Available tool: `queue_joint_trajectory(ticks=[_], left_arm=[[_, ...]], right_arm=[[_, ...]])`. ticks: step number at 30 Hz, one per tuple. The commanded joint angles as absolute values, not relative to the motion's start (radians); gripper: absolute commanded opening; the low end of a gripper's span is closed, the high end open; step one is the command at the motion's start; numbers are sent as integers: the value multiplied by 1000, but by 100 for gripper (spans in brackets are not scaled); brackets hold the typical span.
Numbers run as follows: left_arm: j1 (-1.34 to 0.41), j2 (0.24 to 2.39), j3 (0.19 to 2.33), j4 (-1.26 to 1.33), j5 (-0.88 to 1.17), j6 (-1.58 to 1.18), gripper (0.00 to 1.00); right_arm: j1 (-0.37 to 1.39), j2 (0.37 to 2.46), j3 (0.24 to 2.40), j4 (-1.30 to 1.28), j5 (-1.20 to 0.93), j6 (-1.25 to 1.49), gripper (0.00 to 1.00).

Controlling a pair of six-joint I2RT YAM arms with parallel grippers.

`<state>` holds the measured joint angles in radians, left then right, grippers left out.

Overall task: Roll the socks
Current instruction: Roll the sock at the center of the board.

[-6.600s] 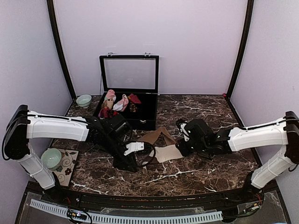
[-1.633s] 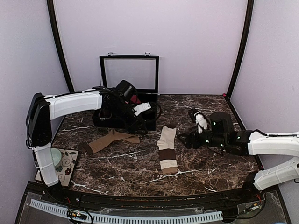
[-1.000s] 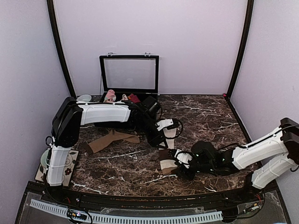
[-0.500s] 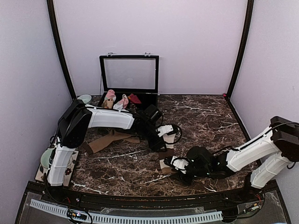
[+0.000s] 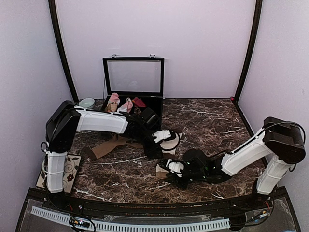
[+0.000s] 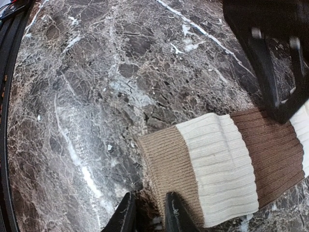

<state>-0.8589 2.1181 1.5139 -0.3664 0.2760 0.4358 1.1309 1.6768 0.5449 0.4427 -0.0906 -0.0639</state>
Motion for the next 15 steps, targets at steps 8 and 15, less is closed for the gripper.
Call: queue_joint_trajectory(ticks=[8, 15], left_arm=[[-733, 1729, 1232, -470, 554, 577, 63], [-776, 1699, 1136, -563, 725, 711, 93]], right_arm=[[1138, 1724, 544, 438, -136, 11, 6], [1099, 1726, 595, 381, -230, 157, 0]])
